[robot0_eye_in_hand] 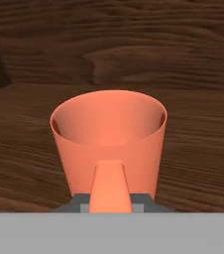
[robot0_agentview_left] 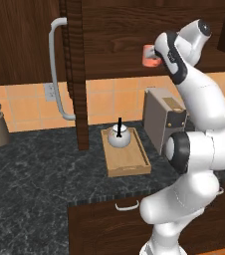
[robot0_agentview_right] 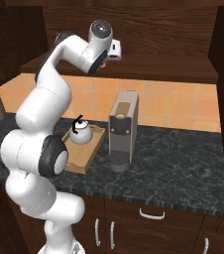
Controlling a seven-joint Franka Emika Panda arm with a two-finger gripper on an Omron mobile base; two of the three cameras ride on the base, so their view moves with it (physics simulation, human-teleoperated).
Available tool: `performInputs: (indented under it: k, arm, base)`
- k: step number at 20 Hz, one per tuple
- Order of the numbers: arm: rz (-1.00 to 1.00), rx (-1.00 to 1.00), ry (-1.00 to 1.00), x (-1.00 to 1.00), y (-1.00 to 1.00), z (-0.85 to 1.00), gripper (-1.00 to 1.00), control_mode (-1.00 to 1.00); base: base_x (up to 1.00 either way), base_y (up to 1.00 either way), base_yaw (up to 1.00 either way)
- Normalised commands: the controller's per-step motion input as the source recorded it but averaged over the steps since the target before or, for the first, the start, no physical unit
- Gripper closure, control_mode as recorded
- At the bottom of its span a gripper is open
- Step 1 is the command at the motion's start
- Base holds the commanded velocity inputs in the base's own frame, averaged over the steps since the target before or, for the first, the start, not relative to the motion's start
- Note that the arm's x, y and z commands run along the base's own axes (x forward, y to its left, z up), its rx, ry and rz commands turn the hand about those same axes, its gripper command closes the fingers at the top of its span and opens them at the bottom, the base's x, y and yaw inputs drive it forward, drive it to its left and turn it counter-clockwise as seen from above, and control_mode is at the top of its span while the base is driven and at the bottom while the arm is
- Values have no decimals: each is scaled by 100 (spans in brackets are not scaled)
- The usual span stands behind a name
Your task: Pick the kettle from the counter and place it on the tray. Then pick the mug from the cabinet and place it on the tray. Then close the cabinet doors.
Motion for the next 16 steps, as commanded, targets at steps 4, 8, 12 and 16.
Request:
performInputs:
  k: [4, 8, 12, 16]
  arm:
    - [18, 2, 3, -89, 15, -6, 100, -100]
    - [8, 17, 10, -94, 20, -21, 100, -100]
    - [6, 1, 0, -95, 41, -56, 100, -100]
    - [1, 0, 0, -81, 53, -77, 100, -100]
  base:
    - [0, 0, 0]
    - [0, 0, 0]
    - [0, 0, 0]
    - [0, 0, 0]
